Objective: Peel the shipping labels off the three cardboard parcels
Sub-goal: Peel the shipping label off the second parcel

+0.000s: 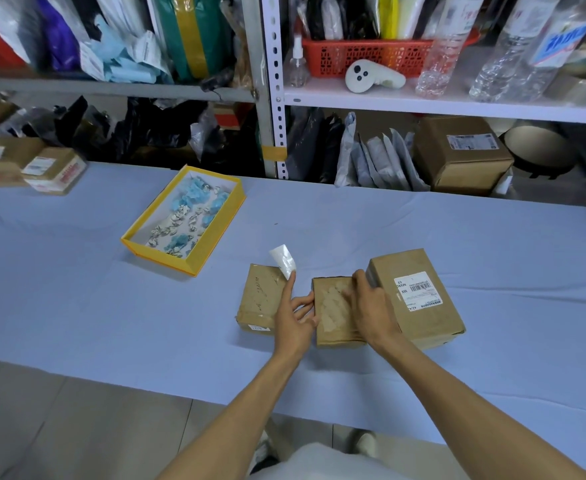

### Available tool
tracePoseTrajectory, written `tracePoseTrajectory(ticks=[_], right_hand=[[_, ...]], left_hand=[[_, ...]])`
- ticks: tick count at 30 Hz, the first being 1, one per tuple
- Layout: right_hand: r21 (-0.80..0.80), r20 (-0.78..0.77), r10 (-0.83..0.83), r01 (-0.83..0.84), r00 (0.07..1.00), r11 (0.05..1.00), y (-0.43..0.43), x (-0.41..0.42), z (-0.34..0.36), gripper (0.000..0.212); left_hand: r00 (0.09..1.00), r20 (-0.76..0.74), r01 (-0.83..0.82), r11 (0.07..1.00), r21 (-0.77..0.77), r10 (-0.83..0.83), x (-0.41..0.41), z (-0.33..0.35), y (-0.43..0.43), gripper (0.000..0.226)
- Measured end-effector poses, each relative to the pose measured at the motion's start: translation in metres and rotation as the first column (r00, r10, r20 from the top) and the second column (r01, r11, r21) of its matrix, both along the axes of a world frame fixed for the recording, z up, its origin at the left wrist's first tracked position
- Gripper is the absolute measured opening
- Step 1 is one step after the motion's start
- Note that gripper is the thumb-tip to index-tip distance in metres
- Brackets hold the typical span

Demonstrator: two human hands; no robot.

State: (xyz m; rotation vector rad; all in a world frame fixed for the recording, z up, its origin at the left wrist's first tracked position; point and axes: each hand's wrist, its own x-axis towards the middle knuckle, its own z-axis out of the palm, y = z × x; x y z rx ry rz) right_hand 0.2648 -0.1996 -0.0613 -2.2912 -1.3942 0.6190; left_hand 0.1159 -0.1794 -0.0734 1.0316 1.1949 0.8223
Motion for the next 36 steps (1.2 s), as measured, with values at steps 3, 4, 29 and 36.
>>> tracePoseTrajectory(ticks=[3,4,29,36], right_hand=[[-0.08,-0.029,0.062,-0.065,0.998,0.995,-0.007,-0.001,0.006,0.087],[-0.094,-0.024,0.072,-0.074,0.997,0.993,-0.009,-0.001,0.006,0.095],[0.146,-0.249,0.073,-0.037,0.966,0.989,-0.029,0.01,0.001,0.085],[0.094,-0.27,-0.017,0.044,0.963,0.995,-0.023,0.008,0.004,0.064]], left_hand=[[1.0,-0.02,0.012,1.0,0.024,-0.011,0.002,0.0,0.001,0.088],[1.0,-0.023,0.018,1.0,0.024,-0.017,0.002,0.0,0.002,0.087],[0.993,-0.098,0.079,0.995,0.068,-0.072,0.006,0.007,-0.002,0.087],[0.992,-0.09,0.094,0.993,0.078,-0.086,0.009,0.007,0.003,0.085]])
